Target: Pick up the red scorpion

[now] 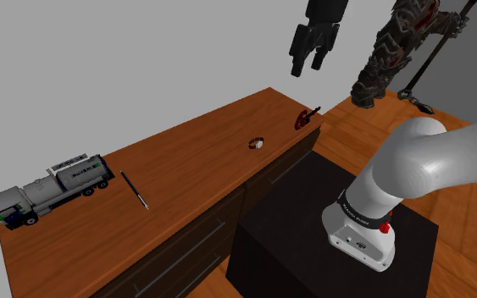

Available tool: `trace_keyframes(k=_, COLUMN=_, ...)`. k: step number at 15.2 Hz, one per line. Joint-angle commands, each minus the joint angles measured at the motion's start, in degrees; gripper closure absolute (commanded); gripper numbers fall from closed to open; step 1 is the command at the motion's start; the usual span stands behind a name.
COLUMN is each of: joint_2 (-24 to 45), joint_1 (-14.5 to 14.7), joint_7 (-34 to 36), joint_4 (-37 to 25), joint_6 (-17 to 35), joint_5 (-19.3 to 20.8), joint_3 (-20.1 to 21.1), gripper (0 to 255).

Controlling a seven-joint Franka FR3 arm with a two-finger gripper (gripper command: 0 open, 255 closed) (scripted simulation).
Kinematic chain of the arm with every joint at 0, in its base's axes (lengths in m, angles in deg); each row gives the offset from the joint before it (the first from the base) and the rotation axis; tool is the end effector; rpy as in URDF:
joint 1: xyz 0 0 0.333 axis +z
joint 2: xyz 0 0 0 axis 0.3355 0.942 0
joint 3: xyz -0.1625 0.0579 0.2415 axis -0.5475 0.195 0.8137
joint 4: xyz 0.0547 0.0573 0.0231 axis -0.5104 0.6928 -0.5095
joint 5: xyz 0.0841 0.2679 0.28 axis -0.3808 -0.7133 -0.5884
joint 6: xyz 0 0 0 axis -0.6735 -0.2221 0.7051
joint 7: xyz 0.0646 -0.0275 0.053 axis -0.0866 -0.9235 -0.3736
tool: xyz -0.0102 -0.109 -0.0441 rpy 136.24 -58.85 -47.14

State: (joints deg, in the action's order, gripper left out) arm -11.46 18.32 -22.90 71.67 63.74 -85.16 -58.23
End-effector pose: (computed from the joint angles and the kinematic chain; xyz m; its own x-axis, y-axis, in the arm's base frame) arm 0.3104 0.0230 0.5528 0.9975 -0.0532 -0.0471 -0.0553 -0.9975 -0.0444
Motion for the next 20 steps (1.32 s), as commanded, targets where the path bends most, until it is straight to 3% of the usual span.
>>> trace_keyframes(k=1, joint_2=0.0, joint_1=0.0, joint_7=0.0, joint_4=0.0, joint_6=0.0, joint_5=0.0, joint_3=0.0, gripper=0)
trace_keyframes(k=20, joint_2=24.0, joint_1=-19.2, joint_7=28.8, joint_4=5.9, joint_6=31.7, joint_5=5.9, joint_3=-0.9, gripper=0)
